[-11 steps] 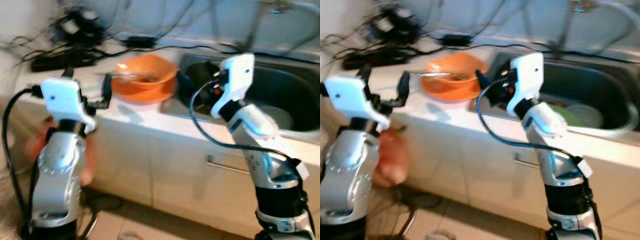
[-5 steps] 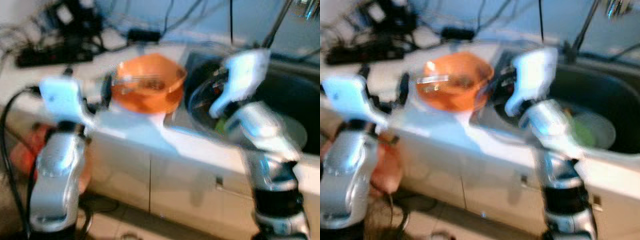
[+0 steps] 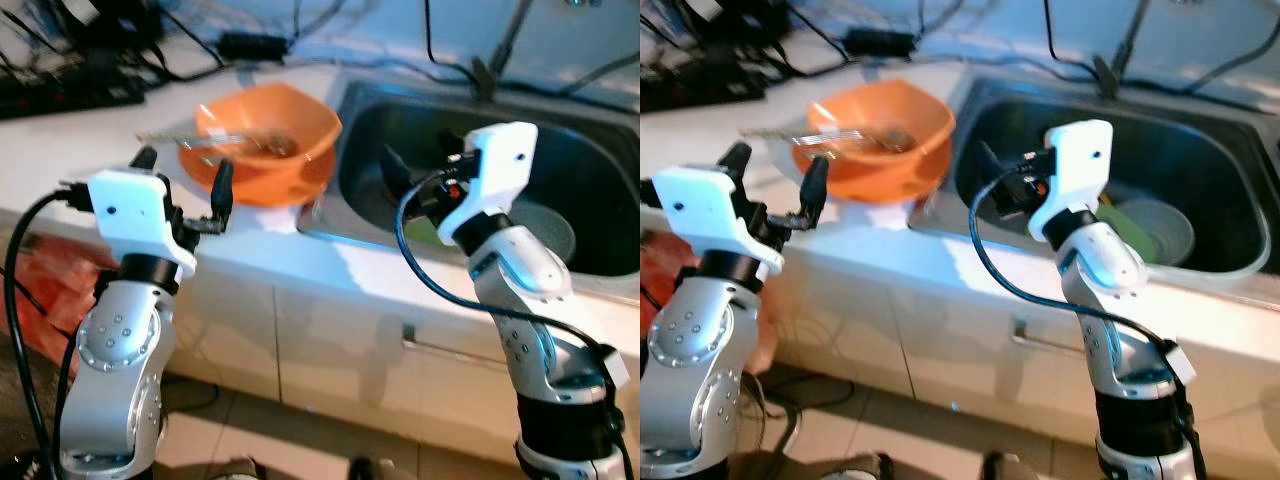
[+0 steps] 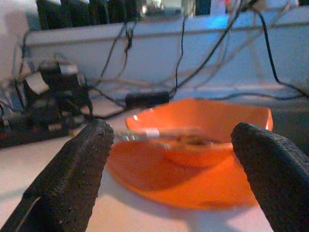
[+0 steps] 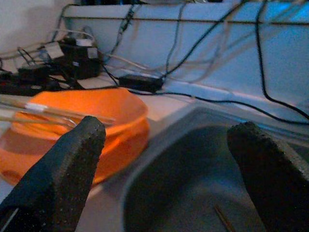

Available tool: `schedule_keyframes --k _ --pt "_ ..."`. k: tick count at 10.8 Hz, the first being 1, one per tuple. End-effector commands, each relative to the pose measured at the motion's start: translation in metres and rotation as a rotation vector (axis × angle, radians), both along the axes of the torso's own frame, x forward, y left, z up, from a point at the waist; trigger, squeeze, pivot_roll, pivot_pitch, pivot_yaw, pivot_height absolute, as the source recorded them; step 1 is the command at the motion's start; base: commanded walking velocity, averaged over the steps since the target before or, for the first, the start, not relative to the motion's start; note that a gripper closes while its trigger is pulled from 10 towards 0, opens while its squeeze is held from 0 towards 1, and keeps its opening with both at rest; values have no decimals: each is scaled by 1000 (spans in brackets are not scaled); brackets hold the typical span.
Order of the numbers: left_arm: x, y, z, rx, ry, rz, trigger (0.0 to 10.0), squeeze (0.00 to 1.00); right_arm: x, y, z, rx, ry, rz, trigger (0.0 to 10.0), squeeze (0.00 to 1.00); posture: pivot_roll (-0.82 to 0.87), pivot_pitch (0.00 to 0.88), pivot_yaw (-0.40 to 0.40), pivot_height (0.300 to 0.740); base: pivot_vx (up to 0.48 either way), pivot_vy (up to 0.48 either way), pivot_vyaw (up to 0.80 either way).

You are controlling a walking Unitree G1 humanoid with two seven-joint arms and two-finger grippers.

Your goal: Kitchen organization

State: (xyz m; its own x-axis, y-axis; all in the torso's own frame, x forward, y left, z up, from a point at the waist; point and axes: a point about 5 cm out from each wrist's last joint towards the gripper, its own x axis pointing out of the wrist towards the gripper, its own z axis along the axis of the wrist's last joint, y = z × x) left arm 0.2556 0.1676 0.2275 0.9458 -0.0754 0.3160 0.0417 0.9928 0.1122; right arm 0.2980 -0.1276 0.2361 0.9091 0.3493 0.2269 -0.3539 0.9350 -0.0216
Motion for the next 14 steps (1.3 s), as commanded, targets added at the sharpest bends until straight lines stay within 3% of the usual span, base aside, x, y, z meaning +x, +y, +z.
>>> schedule_keyframes --k 1,5,9,10,11,14 --pt "-3 -1 6 10 -24 13 10000 0 -3 -4 -2 -2 11 -22 10000 0 73 216 -40 740 0 0 0" --pt "14 4 15 10 -65 52 10000 0 1 1 -7 13 23 -29 10000 0 59 194 -27 740 0 0 0" --pt "31 0 6 -18 -66 43 10000 0 7 9 -2 36 10 2 10000 0 48 159 -28 740 0 0 0" --pt "35 0 4 -28 -61 40 10000 0 7 12 -3 16 36 59 10000 0 45 156 -30 740 0 0 0" --pt "40 0 1 -45 -52 35 10000 0 8 11 -9 -69 83 105 10000 0 35 148 -30 740 0 0 0" --pt "52 -7 -6 -68 -35 -10 10000 0 11 9 -9 -72 96 134 10000 0 29 142 -30 740 0 0 0"
